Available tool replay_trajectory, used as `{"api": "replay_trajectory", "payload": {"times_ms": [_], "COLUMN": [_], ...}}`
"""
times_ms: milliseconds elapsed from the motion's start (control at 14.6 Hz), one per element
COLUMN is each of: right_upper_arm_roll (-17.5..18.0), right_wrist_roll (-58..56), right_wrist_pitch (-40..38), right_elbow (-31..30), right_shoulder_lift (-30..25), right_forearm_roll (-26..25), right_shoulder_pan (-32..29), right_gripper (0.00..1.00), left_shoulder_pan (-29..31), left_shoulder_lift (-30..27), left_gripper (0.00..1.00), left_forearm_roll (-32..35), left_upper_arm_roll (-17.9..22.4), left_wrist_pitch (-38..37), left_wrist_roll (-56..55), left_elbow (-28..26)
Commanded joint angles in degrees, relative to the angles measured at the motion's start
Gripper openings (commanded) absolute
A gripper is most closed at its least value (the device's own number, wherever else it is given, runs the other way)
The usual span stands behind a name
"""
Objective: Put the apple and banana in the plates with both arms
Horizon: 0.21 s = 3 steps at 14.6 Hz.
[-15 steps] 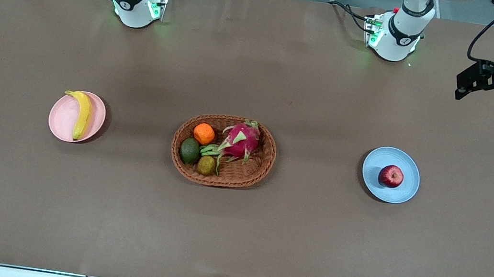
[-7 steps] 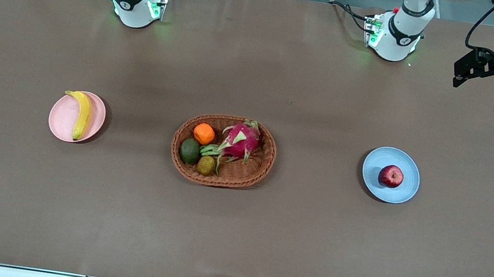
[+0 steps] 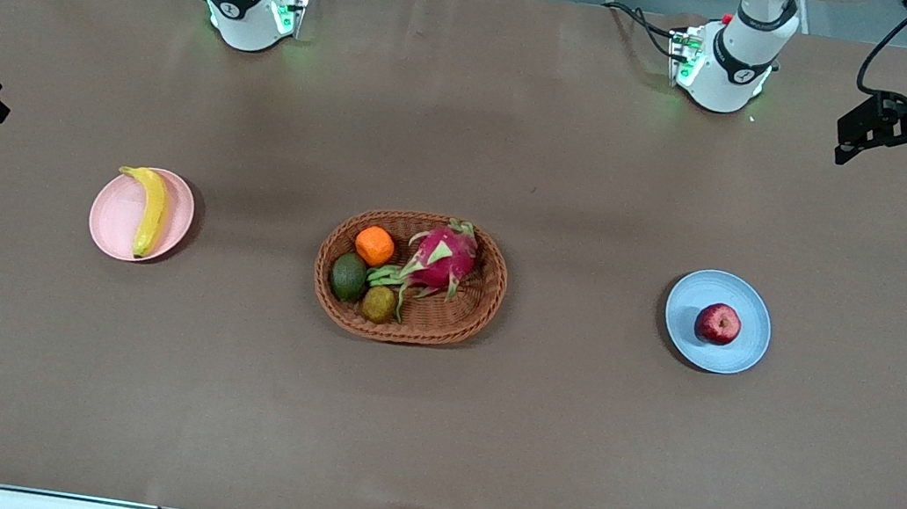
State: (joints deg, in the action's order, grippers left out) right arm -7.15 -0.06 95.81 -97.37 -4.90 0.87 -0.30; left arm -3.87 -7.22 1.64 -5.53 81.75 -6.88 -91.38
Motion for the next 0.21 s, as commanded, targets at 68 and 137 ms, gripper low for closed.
{"api": "replay_trajectory", "payload": {"times_ms": [68,137], "right_upper_arm_roll": [-0.4,-0.4], "right_wrist_roll": [0.1,0.1], "right_wrist_pitch": [1.0,1.1], "right_elbow": [-2.3,-2.3], "right_shoulder_lift": [-1.9,-1.9], "right_forearm_roll": [-0.8,-0.8], "right_shoulder_pan": [0.8,0.8], "right_gripper": [1.00,1.00], "left_shoulder_pan": [0.0,-0.1], "left_shoulder_lift": [0.2,0.3], "left_gripper": [1.00,1.00], "left_forearm_roll": [0.0,0.0], "left_upper_arm_roll": [0.2,0.2], "left_wrist_pitch": [0.0,0.0], "left_wrist_roll": [0.9,0.9], "left_elbow": [0.7,0.7]}}
